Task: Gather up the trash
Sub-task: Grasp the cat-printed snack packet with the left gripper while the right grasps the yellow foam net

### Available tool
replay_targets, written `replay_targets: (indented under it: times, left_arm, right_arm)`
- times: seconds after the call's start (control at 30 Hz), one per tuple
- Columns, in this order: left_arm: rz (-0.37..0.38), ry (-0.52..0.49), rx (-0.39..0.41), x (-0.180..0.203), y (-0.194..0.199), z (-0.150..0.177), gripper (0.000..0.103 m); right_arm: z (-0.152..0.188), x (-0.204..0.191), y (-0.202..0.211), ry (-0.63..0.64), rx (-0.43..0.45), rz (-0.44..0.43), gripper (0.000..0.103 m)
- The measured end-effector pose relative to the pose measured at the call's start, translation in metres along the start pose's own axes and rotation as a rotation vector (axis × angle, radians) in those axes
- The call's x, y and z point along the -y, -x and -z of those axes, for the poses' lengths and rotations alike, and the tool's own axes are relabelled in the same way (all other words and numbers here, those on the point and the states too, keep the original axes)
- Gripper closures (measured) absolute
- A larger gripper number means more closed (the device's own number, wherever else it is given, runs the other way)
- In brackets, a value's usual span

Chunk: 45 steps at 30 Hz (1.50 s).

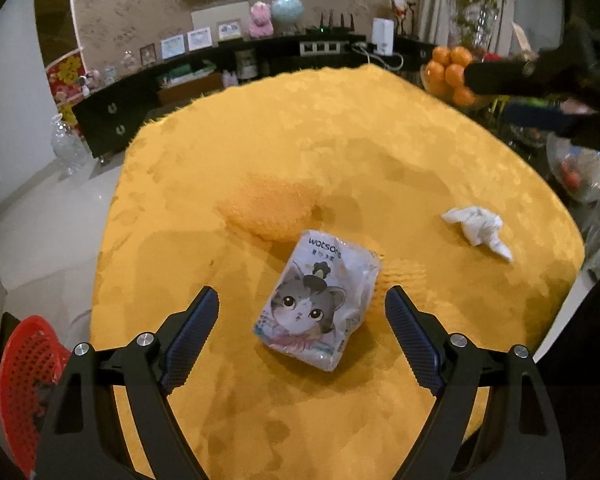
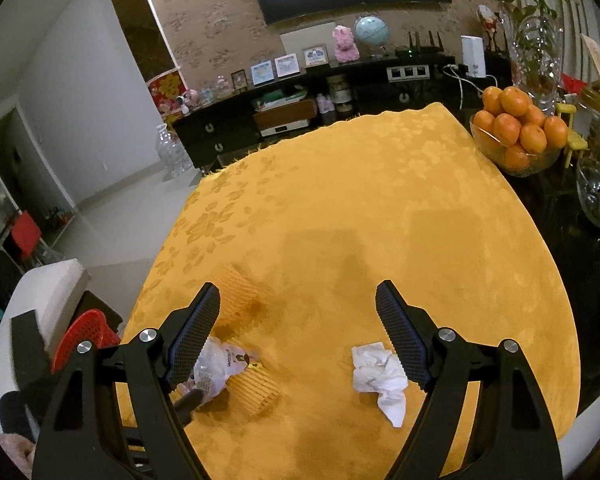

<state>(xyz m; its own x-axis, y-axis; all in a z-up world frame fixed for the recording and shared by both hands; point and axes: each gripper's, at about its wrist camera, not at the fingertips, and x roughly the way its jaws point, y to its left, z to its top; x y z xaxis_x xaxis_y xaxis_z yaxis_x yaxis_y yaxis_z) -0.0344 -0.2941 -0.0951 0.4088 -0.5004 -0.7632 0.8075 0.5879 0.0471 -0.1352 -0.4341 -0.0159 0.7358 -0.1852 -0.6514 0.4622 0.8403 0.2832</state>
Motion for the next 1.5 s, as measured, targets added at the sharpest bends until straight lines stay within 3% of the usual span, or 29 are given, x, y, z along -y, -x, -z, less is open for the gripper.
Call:
replay_targets:
  times: [0.17, 0.3, 0.33, 0.37, 0.4, 0.57, 0.93, 1.4, 1.5]
  left_arm:
    - [-0.006, 0.011, -0.032, -0.002, -0.018, 0.000, 0.021]
    - [0.036, 0.069, -0.023, -0.010, -0.020, -0.003, 0.023]
    - [0.049, 0.076, -0.020, -0.011, -0.019, -0.003, 0.030]
    - [0.062, 0.078, -0.026, -0.011, -0.020, -0.003, 0.043]
    - [0.070, 0.078, -0.035, -0.011, -0.021, -0.003, 0.048]
    - [0.085, 0.084, -0.033, -0.012, -0.014, -0.002, 0.058]
    - [0.064, 0.226, 0.068, -0.058, 0.027, -0.003, 0.058]
    - [0.000, 0.300, 0.151, -0.096, 0.069, 0.004, 0.058]
    - [-0.007, 0.309, 0.164, -0.102, 0.075, 0.006, 0.058]
  right_arm:
    - [0.002, 0.006, -0.002, -0.005, -0.012, -0.002, 0.025]
    - [0.003, 0.006, -0.005, -0.008, -0.023, -0.004, 0.025]
    - [0.004, 0.005, -0.005, -0.006, -0.025, -0.006, 0.025]
    - [0.004, 0.004, -0.007, -0.002, -0.028, -0.010, 0.025]
    - [0.004, 0.003, -0.007, 0.001, -0.031, -0.013, 0.025]
    - [0.008, -0.003, -0.014, 0.030, -0.052, -0.024, 0.025]
    - [0.025, -0.024, -0.040, 0.119, -0.146, -0.069, 0.025]
    - [0.071, -0.072, -0.085, 0.377, -0.285, -0.068, 0.026]
    - [0.077, -0.072, -0.092, 0.399, -0.309, -0.059, 0.035]
